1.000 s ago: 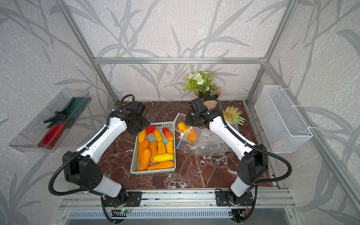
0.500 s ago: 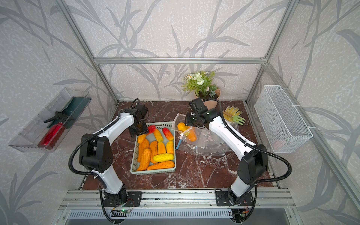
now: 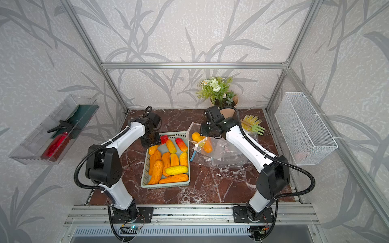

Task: Place the mango in a zip-top bag and seal the zipper
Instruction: Pick up the mango from the basket, then place the mango in the zipper food storage bag.

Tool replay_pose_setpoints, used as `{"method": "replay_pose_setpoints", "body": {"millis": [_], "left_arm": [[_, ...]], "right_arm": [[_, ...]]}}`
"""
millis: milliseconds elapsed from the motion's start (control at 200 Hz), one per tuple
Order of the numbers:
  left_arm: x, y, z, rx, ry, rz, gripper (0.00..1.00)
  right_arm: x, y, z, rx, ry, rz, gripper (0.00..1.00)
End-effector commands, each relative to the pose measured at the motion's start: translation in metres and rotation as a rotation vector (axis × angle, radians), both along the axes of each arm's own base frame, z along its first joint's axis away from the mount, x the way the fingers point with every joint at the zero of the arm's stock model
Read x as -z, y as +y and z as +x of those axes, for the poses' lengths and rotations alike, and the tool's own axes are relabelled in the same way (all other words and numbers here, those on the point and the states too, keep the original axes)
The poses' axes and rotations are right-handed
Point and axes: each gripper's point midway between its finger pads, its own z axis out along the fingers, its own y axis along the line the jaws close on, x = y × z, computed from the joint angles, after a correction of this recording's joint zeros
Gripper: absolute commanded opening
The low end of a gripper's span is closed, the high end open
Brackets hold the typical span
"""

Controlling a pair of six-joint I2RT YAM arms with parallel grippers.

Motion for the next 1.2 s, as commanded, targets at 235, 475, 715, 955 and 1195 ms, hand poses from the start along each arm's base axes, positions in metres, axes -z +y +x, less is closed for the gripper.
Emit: {"method": "replay_pose_setpoints", "body": {"millis": [235, 475, 715, 955, 1195], "left_arm": [[0.025, 0.006, -0.005, 0.098, 0.082, 0.081, 0.6], [0.027, 0.0, 0.003, 0.098, 0.066, 0.06, 0.42], [-0.046, -0.034, 0.0, 0.1, -0.109, -0.012, 0.32], [-0.119, -0.157, -0.003, 0.138, -0.274, -0.504, 0.26], [-0.146, -0.246, 0.002, 0.144, -0.236, -0.833, 0.25]], "right_arm": [[-0.004, 0.0, -0.001, -0.005, -0.009, 0.016, 0.0], [-0.005, -0.001, -0.003, -0.005, -0.009, 0.014, 0.0], [-0.003, -0.002, -0.004, -0.004, -0.004, 0.013, 0.0], [-0.005, 0.0, -0.001, -0.004, -0.015, 0.022, 0.0], [-0.022, 0.006, 0.001, -0.014, -0.055, 0.075, 0.0]]}}
